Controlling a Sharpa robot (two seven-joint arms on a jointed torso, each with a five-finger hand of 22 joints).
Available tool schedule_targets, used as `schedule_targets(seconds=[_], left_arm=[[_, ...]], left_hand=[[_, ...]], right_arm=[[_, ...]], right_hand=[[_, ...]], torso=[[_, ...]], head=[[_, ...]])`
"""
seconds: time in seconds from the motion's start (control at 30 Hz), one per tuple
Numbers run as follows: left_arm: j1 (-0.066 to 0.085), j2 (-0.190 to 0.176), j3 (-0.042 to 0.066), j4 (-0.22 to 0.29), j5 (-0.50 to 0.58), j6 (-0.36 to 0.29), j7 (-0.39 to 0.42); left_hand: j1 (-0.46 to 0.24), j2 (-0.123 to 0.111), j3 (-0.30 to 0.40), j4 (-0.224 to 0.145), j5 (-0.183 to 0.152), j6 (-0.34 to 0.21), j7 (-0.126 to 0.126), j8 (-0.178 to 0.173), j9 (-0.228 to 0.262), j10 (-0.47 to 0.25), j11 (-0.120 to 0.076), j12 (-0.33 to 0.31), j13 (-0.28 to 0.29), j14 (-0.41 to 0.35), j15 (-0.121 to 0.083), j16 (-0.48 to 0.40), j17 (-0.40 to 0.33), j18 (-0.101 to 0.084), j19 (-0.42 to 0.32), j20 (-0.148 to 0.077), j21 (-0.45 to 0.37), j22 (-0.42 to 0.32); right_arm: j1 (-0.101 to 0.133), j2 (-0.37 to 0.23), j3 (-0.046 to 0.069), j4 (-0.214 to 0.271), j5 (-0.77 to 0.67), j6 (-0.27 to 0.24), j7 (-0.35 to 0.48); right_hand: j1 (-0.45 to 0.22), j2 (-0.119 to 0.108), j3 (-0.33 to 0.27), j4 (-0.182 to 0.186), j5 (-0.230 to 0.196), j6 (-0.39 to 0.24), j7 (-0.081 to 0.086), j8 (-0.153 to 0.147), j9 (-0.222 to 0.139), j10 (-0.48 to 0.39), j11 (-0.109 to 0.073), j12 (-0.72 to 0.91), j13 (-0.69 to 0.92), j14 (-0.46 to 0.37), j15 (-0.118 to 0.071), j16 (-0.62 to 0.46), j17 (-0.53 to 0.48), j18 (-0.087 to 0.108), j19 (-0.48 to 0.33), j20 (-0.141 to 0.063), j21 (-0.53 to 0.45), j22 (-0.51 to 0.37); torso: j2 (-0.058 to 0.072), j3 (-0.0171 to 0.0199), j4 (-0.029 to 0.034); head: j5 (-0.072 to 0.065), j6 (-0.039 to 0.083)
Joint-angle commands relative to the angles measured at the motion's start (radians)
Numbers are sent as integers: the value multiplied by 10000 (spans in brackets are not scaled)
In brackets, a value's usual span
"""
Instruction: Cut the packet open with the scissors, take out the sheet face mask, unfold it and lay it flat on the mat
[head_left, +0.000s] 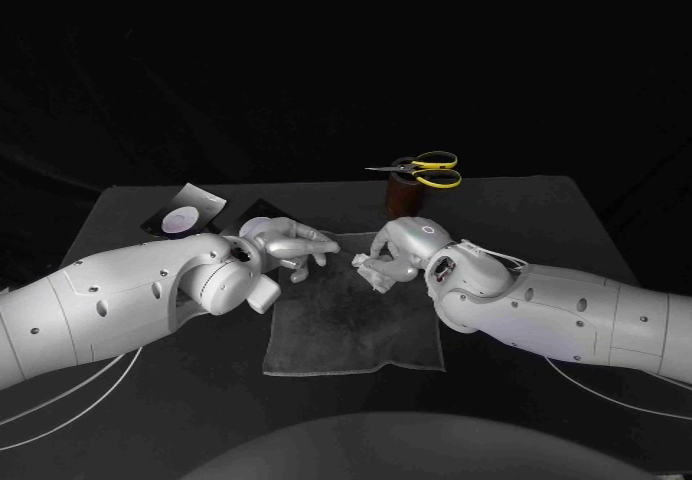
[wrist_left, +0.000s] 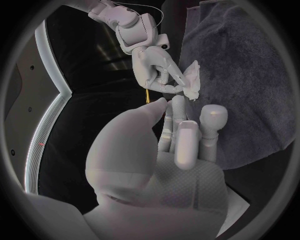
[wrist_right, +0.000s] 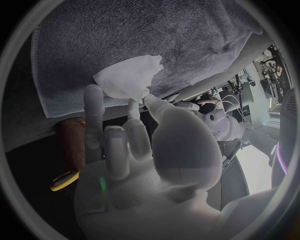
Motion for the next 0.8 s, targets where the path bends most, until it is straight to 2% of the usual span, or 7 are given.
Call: schedule_targets(seconds=[0.03,0.1,0.13,0.2,0.33,0.53,0.8], left_arm=[[0,27,7,0,51,186,-28],[0,31,7,-4,51,196,-34],[0,33,7,-7,51,202,-36],[0,38,7,-11,51,217,-42],[0,47,7,-17,52,235,-48],[-1,48,7,-21,52,238,-50],[-2,57,7,-18,52,283,-47]], left_hand=[[-47,-63,-9,55,24,-76,-8,53,17,-48,4,81,27,50,14,34,20,-185,60,-12,48,16],[-47,-63,-9,55,24,-76,-8,53,17,-48,4,81,27,50,14,34,20,-185,60,-12,48,16],[-47,-63,-9,55,24,-76,-8,53,17,-48,4,81,27,50,14,34,20,-185,60,-12,48,16],[-47,-63,-9,55,24,-76,-8,53,17,-48,4,81,27,50,14,34,20,-185,60,-12,48,16],[-45,-61,-5,61,25,-81,-8,53,18,-53,4,89,32,49,15,34,19,-184,54,-11,47,11],[-15,-54,20,70,25,-83,-14,66,27,-89,2,101,42,2,16,-3,-82,-179,33,-8,42,-5],[55,-127,131,240,25,-144,4,182,105,-384,37,-81,-68,-602,48,-560,-1209,33,-750,36,-648,-1118]], right_arm=[[-2,14,2,-15,-51,106,-4],[-1,15,2,-13,-63,47,23],[-1,14,2,-13,-69,-10,57],[-1,5,2,-4,-66,-157,177],[-1,-52,3,70,136,-568,489],[0,-283,20,363,730,-1248,1155],[44,-647,80,800,2050,-1658,1640]], right_hand=[[140,-41,-69,-18,37,-64,24,-44,-22,578,67,-14,1293,818,64,-51,1694,170,-75,-2,-43,1],[434,76,11,-110,38,-1,-20,-11,-19,591,31,43,1321,829,40,-29,1738,168,-56,1,-14,23],[975,335,285,-358,26,67,-112,32,-8,614,-57,132,1365,847,-15,5,1801,158,-11,-5,71,72],[1729,596,738,-825,25,144,-219,106,23,693,-155,452,1524,906,-119,119,2021,120,139,-33,370,236],[2039,750,1165,-1135,25,293,-217,304,138,806,-162,912,1755,990,-142,296,2368,49,385,-96,884,523],[1944,784,1438,-1233,23,347,-216,445,221,869,-159,1193,1898,1013,-134,348,2473,14,502,-150,1125,682],[1860,769,1489,-1248,22,364,-226,494,249,887,-165,1284,1946,1020,-136,364,2505,2,525,-161,1187,729]], torso=[[3,-1,0],[5,0,-1],[5,1,-3],[3,1,-4],[5,0,1],[2,-5,-2],[2,-8,-3]], head=[[1,2],[5,2],[0,2],[-3,2],[-5,2],[17,2],[23,2]])
